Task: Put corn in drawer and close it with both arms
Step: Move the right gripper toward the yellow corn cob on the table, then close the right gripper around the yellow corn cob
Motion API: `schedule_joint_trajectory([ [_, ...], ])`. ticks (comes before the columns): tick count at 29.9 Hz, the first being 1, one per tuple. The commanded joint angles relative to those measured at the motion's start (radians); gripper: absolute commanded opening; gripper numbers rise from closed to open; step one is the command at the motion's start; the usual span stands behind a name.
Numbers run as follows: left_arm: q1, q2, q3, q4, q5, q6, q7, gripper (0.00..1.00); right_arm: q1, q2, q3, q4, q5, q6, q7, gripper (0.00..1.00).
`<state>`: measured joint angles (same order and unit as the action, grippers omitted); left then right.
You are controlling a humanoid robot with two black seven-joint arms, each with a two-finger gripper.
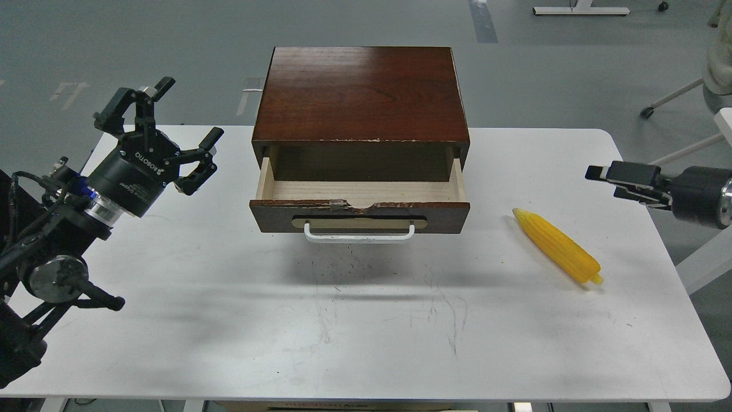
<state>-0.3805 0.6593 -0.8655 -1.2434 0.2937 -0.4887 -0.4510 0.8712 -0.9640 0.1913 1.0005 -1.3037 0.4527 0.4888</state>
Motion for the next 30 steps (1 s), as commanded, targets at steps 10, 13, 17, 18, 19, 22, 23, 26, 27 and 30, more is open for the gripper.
schedule_joint_trajectory([
  [10,0.0,0.0,0.0,-0.004,0.002,0.0,0.0,1.0,0.028,0.143,-0.222,-0.105,-0.1,-0.183,0.0,1.0],
  [13,0.0,0.002,0.0,-0.005,0.002,0.0,0.0,1.0,0.025,0.163,-0.25,-0.112,-0.1,-0.224,0.0,0.99],
  [17,0.002,0.002,0.0,-0.008,0.002,0.0,0.002,1.0,0.023,0.192,-0.296,-0.14,-0.1,-0.273,0.0,0.97],
  [18,0.002,0.002,0.0,-0.008,0.005,0.0,0.002,1.0,0.026,0.202,-0.308,-0.143,-0.1,-0.285,0.0,0.95],
  [19,0.002,0.002,0.0,-0.008,0.005,0.0,0.002,1.0,0.026,0.202,-0.308,-0.143,-0.1,-0.286,0.0,0.95],
  [22,0.002,0.0,0.0,-0.008,0.025,0.0,0.0,1.0,0.028,0.206,-0.329,-0.143,-0.1,-0.298,0.0,0.87],
  [23,0.002,0.0,0.0,-0.008,0.028,0.0,0.0,1.0,0.026,0.206,-0.331,-0.143,-0.1,-0.298,0.0,0.8],
  [26,0.002,0.0,0.0,-0.008,0.028,0.0,0.0,1.0,0.025,0.205,-0.331,-0.138,-0.1,-0.298,0.0,0.55],
  [27,0.002,0.0,0.0,-0.008,0.03,0.0,0.0,1.0,0.023,0.205,-0.331,-0.137,-0.1,-0.298,0.0,0.48],
  [30,0.0,0.0,0.0,-0.008,0.03,0.0,0.002,1.0,0.023,0.203,-0.332,-0.134,-0.1,-0.298,0.0,0.23],
])
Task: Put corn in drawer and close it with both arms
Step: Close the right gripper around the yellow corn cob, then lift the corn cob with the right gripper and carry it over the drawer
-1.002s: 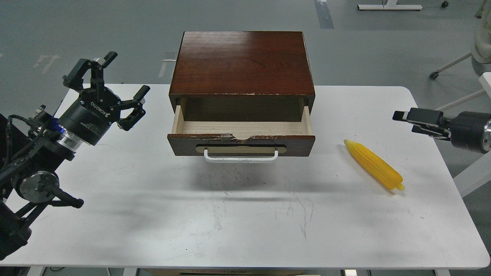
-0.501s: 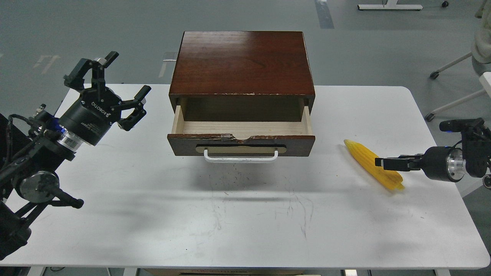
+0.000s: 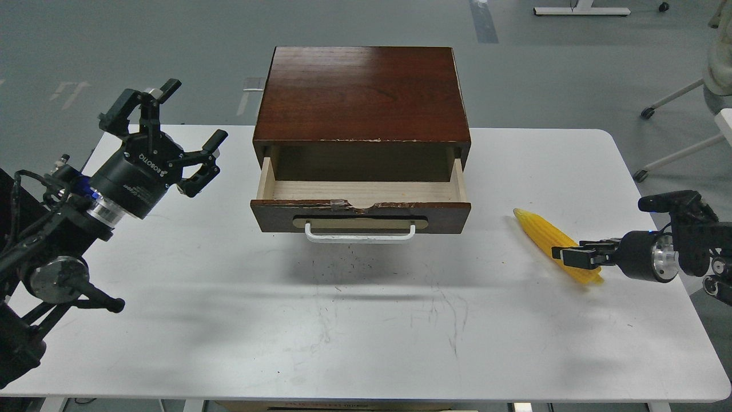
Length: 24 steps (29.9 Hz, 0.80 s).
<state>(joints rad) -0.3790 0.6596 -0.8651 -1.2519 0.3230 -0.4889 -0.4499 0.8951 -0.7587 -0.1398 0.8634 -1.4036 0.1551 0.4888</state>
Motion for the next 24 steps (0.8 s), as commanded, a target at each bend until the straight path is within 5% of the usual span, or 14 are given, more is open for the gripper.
schedule_joint_trajectory([
  [1,0.0,0.001,0.0,0.0,0.001,0.0,0.0,1.0,0.001,-0.005,-0.001,0.008,0.0,0.0,0.0,0.16],
  [4,-0.001,0.003,0.0,0.0,0.001,0.0,-0.001,1.0,0.001,-0.01,-0.001,0.019,0.0,0.0,0.0,0.08],
  [9,-0.001,0.006,-0.003,-0.001,0.001,0.0,0.0,1.0,0.044,-0.039,0.005,0.071,0.005,0.0,0.0,0.08],
  [16,-0.001,0.009,-0.005,-0.004,0.002,0.0,0.0,1.0,0.295,-0.166,0.008,0.204,0.029,0.006,0.0,0.09],
  [24,-0.003,0.011,-0.006,-0.011,0.002,0.0,0.0,1.0,0.53,-0.179,-0.001,0.336,0.103,0.055,0.0,0.09],
])
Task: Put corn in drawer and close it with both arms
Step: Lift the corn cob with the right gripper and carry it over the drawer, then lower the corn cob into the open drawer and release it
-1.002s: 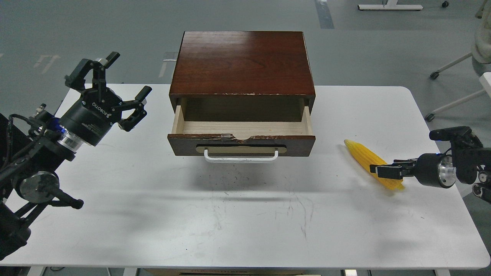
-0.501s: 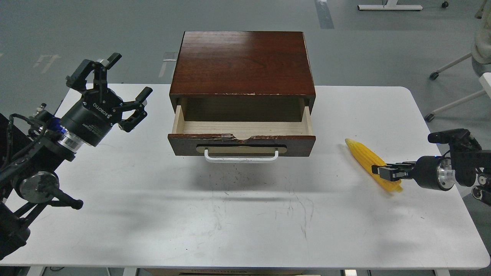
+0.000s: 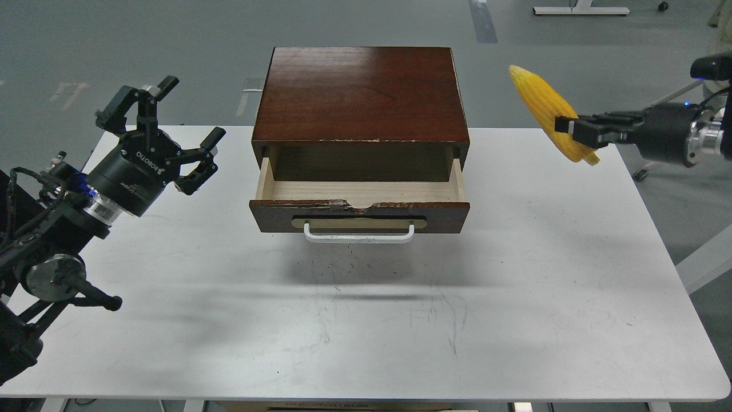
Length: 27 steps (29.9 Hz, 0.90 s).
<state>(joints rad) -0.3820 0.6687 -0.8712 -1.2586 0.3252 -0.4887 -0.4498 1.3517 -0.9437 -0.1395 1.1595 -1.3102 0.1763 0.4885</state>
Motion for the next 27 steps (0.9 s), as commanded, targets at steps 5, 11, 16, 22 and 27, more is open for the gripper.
schedule_joint_trajectory([
  [5,0.0,0.017,0.0,-0.016,0.0,0.0,0.0,1.0,0.182,0.091,-0.035,0.045,0.006,0.095,0.0,0.09],
  [11,0.0,0.02,0.001,-0.019,0.0,0.0,0.0,1.0,0.378,0.322,-0.248,0.035,0.005,0.092,0.0,0.09],
  [16,0.0,0.031,0.001,-0.033,0.0,0.0,0.0,1.0,0.428,0.439,-0.316,0.039,-0.014,0.089,0.0,0.09],
  [22,0.0,0.035,0.001,-0.038,0.0,0.0,0.0,1.0,0.463,0.558,-0.399,0.02,-0.109,0.051,0.0,0.09],
  [27,0.0,0.035,0.0,-0.038,0.0,0.0,0.0,1.0,0.461,0.641,-0.472,-0.032,-0.136,-0.03,0.0,0.09],
])
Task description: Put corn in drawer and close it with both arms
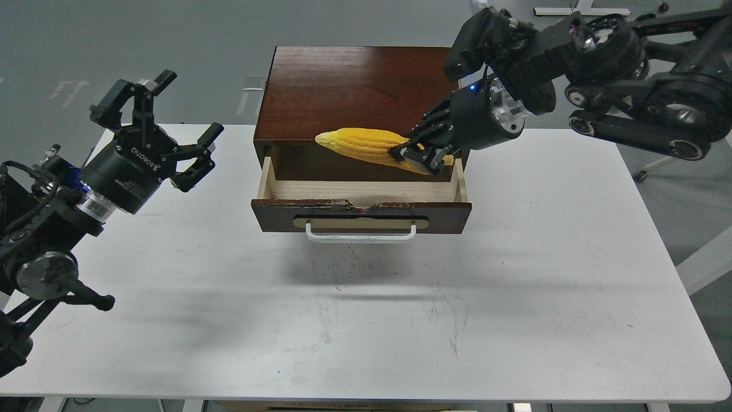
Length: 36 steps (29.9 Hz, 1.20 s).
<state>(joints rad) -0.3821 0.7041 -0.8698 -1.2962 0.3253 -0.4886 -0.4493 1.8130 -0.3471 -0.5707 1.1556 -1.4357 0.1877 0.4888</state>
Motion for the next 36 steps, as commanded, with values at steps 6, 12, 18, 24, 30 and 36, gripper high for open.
schedule_joint_trajectory([
  [6,0.0,0.001,-0.003,0.0,0.0,0.0,0.0,1.0,-0.014,0.102,-0.063,-0.066,-0.009,-0.056,0.0,0.19],
  [12,0.0,0.0,-0.003,0.0,0.0,0.0,-0.002,1.0,-0.032,0.103,-0.063,-0.067,-0.005,-0.057,0.0,0.38],
  [18,0.0,0.0,-0.005,0.0,0.0,0.0,0.0,1.0,-0.038,0.096,-0.063,-0.065,-0.002,-0.057,0.0,0.82],
  [24,0.0,0.0,-0.005,0.0,0.0,0.0,0.0,1.0,-0.037,0.065,-0.052,-0.057,0.009,-0.06,0.0,0.94],
  [30,0.0,0.001,-0.012,-0.002,0.0,0.0,0.0,1.0,-0.009,-0.036,0.027,-0.014,0.107,-0.059,0.0,0.96],
  [36,-0.001,0.0,-0.012,0.0,0.0,0.0,-0.002,1.0,-0.009,-0.202,0.089,0.007,0.314,-0.056,0.0,0.98],
])
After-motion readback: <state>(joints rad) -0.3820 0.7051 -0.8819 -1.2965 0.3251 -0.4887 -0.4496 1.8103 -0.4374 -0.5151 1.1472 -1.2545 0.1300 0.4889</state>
